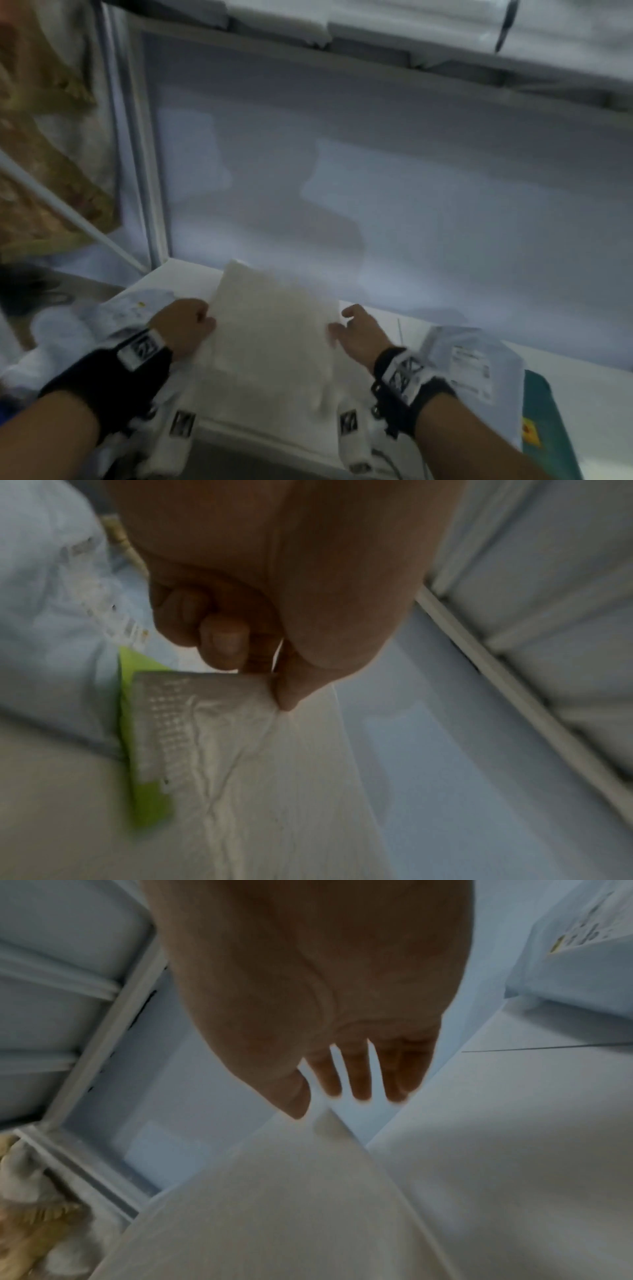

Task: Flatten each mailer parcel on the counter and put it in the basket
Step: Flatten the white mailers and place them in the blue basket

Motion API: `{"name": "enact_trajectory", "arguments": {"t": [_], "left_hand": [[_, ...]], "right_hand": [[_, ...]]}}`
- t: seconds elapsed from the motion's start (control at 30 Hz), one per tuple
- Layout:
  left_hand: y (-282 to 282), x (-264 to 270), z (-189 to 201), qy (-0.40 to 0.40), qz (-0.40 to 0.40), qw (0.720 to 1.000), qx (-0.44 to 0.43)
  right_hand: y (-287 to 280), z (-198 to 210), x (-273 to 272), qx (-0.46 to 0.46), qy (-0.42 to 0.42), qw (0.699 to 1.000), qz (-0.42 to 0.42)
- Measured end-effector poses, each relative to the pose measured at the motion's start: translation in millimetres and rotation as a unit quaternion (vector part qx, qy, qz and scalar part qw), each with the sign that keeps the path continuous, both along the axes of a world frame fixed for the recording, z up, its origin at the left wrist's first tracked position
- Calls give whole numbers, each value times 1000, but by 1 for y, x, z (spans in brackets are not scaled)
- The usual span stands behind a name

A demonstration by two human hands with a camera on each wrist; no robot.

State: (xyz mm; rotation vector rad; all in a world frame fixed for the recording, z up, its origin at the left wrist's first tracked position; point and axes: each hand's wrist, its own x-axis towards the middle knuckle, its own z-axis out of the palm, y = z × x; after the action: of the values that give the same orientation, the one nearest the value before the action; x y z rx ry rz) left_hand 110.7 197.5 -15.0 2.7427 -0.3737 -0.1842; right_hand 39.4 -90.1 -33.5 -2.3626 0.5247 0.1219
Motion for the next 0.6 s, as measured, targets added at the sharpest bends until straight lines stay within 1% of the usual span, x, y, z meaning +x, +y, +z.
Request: {"name": "enact_trajectory", "arguments": {"t": [0.07, 0.1, 0.17, 0.2, 0.27, 0.33, 0.37, 0.43, 0.5, 0.53, 0.6], "left_hand": [[-7, -3, -8, -47, -39, 997, 46], [-11, -6, -9, -76, -54, 993, 71], [-27, -15, -2, -112, -81, 979, 149], [-37, -19, 2, -122, -93, 971, 185], [-59, -25, 7, -145, -112, 958, 221], [-77, -30, 13, -179, -107, 953, 222], [-84, -32, 14, -192, -99, 953, 211], [-92, -34, 16, -203, -88, 955, 198], [-99, -37, 16, -201, -98, 956, 192], [-103, -37, 15, -194, -106, 957, 187], [-108, -37, 13, -167, -119, 966, 155]], "right_hand": [[-2, -1, -3, -33, -48, 998, -3], [2, 7, -6, -37, -95, 995, 20], [12, 32, -8, -48, -177, 979, 89], [17, 43, -8, -61, -193, 972, 123], [27, 56, -8, -134, -170, 959, 186], [35, 58, -9, -221, -141, 938, 226], [37, 56, -10, -238, -133, 933, 234], [38, 52, -11, -255, -125, 930, 235], [36, 48, -11, -287, -129, 922, 227], [33, 46, -11, -298, -133, 920, 218], [30, 42, -13, -293, -137, 925, 197]]}}
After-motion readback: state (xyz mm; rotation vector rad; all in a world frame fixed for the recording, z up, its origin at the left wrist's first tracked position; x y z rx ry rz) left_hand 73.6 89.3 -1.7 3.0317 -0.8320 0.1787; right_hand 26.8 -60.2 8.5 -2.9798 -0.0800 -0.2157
